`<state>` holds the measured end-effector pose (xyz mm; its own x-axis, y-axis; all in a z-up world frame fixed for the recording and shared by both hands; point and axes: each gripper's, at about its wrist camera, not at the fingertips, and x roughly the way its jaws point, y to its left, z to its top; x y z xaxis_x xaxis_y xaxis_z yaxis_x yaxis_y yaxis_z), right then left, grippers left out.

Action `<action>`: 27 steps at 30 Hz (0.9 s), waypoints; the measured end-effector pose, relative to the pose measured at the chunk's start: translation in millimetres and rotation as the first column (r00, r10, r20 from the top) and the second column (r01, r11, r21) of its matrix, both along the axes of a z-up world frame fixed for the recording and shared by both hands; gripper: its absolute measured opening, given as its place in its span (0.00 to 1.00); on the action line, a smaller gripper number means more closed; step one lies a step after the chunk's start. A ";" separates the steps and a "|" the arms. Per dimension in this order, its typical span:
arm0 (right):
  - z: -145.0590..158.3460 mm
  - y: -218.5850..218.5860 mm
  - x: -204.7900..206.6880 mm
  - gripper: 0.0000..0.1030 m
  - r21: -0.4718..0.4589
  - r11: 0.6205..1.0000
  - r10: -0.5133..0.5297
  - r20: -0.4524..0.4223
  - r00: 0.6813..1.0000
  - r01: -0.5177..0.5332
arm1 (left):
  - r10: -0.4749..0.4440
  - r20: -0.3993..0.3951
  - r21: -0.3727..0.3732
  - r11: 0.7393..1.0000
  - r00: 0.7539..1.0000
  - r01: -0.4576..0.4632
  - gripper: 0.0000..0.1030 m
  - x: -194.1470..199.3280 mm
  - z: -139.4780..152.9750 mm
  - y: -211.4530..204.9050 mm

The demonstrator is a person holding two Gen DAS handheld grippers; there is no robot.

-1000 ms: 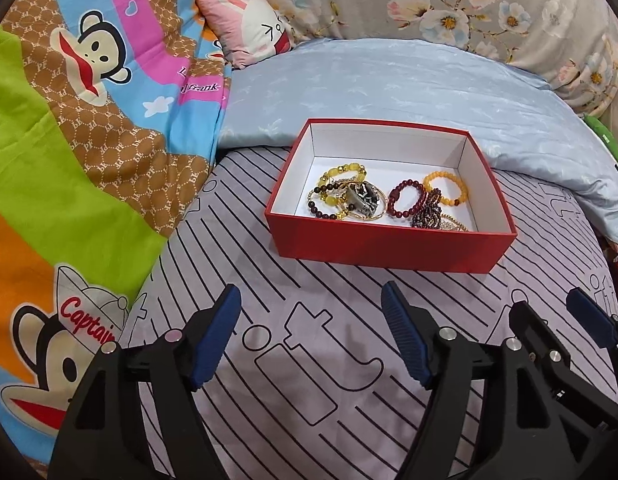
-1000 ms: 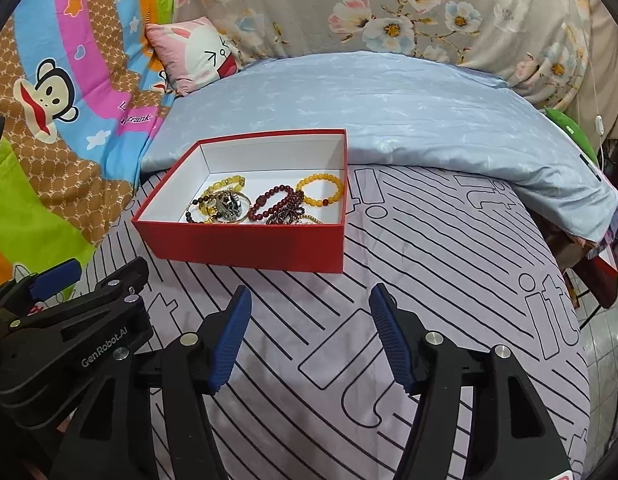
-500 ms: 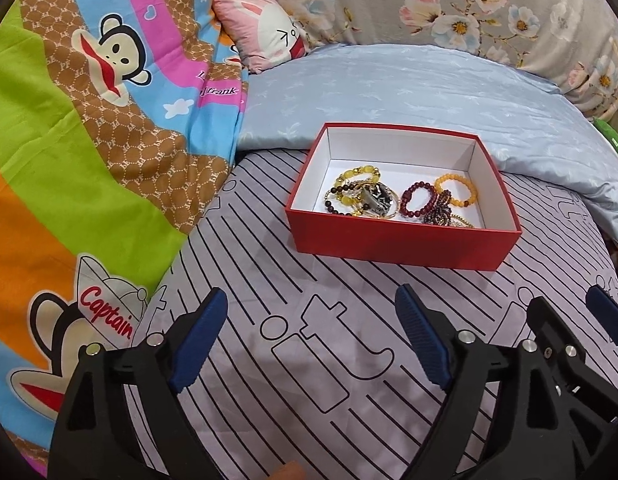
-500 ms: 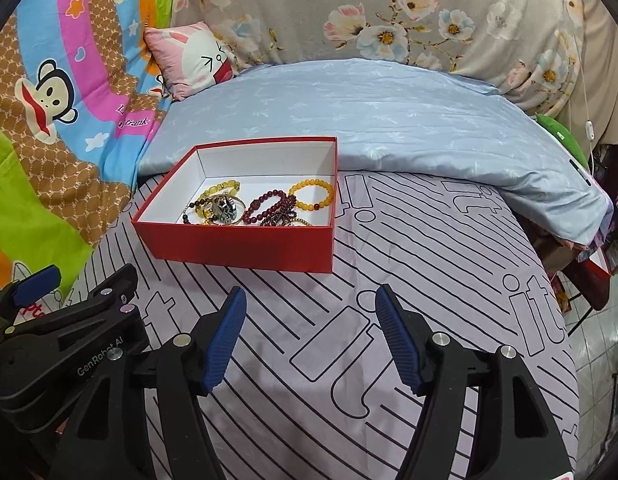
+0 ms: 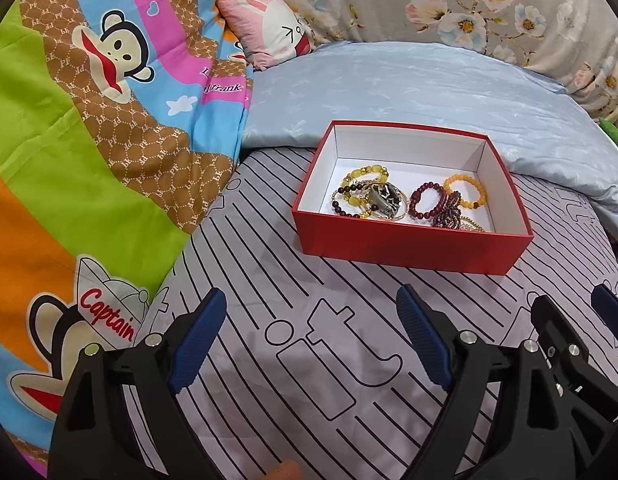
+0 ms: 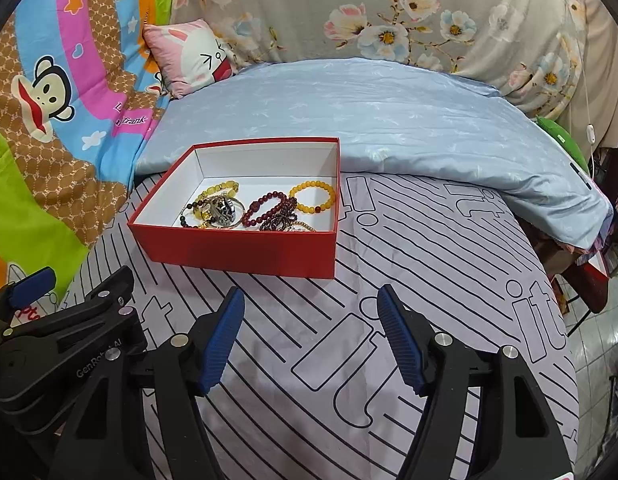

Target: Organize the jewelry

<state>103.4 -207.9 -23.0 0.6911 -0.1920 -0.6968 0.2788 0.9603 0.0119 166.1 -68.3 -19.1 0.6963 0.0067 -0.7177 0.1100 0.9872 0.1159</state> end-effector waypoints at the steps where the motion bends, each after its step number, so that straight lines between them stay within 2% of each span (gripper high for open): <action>1: 0.0 0.0 -0.1 0.65 0.000 1.000 0.000 0.000 1.000 0.000 | 0.001 0.000 0.001 1.000 1.000 -0.001 0.80 0.3 -0.1 0.0; 27: 0.5 -0.8 1.9 0.65 0.006 1.000 -0.002 0.000 1.000 0.002 | 0.004 -0.003 -0.002 1.000 1.000 -0.004 0.80 1.0 0.0 0.8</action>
